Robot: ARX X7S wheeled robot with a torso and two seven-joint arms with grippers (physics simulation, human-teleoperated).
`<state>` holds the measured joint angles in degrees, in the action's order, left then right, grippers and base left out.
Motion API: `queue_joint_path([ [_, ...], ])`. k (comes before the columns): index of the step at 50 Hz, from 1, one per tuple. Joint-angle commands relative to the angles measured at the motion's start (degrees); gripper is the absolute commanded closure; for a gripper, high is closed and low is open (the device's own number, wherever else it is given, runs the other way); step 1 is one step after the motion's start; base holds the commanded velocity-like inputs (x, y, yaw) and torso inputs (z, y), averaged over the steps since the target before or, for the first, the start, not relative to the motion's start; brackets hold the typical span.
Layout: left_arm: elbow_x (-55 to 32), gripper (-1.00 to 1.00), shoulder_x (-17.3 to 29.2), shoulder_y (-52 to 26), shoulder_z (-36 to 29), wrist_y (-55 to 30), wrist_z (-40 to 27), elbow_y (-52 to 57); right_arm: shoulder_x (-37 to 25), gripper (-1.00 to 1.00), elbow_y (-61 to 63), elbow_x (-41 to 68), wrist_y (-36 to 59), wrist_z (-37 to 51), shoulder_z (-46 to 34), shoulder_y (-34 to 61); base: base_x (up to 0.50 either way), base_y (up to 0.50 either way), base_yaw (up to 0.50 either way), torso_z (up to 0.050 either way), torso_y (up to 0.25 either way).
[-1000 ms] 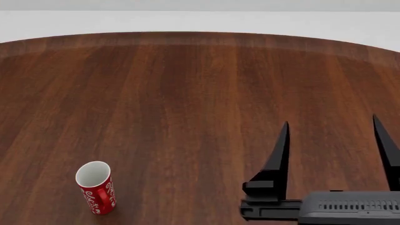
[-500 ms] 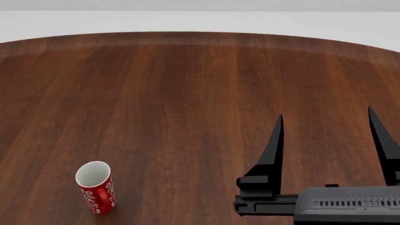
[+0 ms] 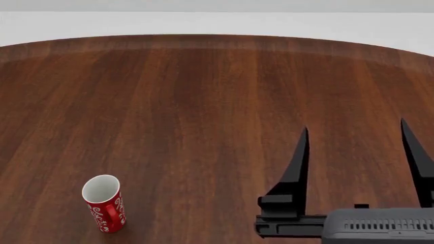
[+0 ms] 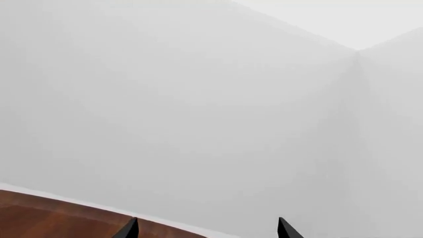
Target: Put the white mug on the plate.
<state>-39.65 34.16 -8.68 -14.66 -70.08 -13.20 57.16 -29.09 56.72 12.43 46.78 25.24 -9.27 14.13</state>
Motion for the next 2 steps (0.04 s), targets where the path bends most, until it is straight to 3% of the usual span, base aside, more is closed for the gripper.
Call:
queue_joint_path([
  [1, -14.8, -1.0, 5.3, -4.6, 4.9, 1.0, -11.8, 2.6, -0.4, -1.0, 0.4, 0.5, 0.2, 0.2, 0.3, -0.4, 0.0, 0.0, 0.0, 0.0, 0.0],
  [2, -15.7, -1.0, 5.7, -5.1, 4.9, 1.1, -12.6, 2.6, -0.4, -1.0, 0.5, 0.6, 0.3, 0.2, 0.3, -0.3, 0.0, 0.0, 0.0, 0.0, 0.0],
])
